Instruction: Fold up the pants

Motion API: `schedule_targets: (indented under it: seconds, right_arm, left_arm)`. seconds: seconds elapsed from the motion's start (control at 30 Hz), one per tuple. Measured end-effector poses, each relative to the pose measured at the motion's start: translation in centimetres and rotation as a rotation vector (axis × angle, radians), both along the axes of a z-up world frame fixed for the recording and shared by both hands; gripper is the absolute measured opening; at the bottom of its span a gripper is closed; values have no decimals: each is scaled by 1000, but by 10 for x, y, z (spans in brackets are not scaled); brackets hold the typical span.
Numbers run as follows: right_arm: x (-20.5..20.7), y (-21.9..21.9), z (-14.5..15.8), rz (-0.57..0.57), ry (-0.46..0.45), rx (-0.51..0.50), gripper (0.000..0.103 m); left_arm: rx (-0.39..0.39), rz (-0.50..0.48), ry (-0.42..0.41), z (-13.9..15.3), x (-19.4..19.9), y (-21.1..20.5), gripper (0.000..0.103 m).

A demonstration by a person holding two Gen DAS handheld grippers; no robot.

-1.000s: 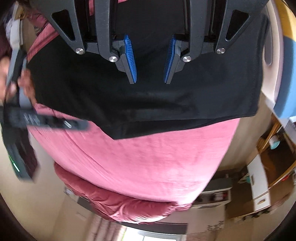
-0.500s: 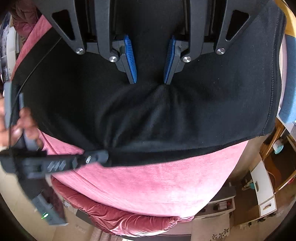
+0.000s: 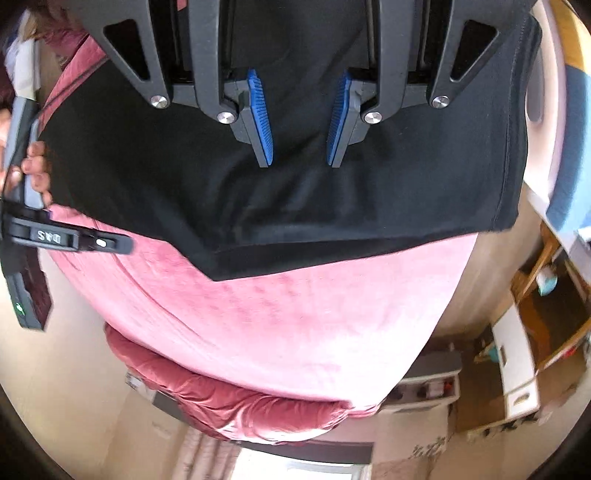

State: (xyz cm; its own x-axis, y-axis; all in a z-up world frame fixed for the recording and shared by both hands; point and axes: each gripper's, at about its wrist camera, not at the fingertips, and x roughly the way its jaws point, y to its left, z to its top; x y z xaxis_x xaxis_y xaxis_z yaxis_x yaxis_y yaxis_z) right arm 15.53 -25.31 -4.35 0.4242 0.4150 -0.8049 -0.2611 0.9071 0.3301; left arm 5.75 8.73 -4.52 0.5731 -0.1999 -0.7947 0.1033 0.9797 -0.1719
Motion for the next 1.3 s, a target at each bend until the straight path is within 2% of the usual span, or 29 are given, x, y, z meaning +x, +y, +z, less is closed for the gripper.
schedule_targets:
  seconds: [0.17,0.37,0.5,0.63,0.7,0.9,1.1,1.17,1.3]
  right_arm:
    - [-49,-77,0,-208,17,-5,30]
    - [-123,-193,-1,-512,40,58,30]
    - [-182,-283,-5,-802,25,172,31]
    - [-227,-350,-18,-1034,2,316,31]
    - [-241,-374,-27,-1110,-8,385,35]
    - [-248,-411,-53,-1218,-32,530,35]
    - [-239,-422,-68,-1246,-41,569,35]
    - [-237,-430,-69,-1244,-44,551,34]
    - [-222,-430,-56,-1198,-44,467,18]
  left_arm:
    - [6,-90,13,-7,-3,-30,32]
    - [29,-151,61,-19,-12,-60,32]
    - [48,-155,69,-24,-14,-66,32]
    - [60,-153,84,-31,-16,-73,33]
    - [74,-156,89,-32,-19,-79,33]
    - [99,-170,96,-33,-25,-90,33]
    - [110,-195,107,-36,-17,-107,33]
    - [116,-199,119,-41,-11,-113,33]
    - [107,-197,129,-44,-2,-117,33]
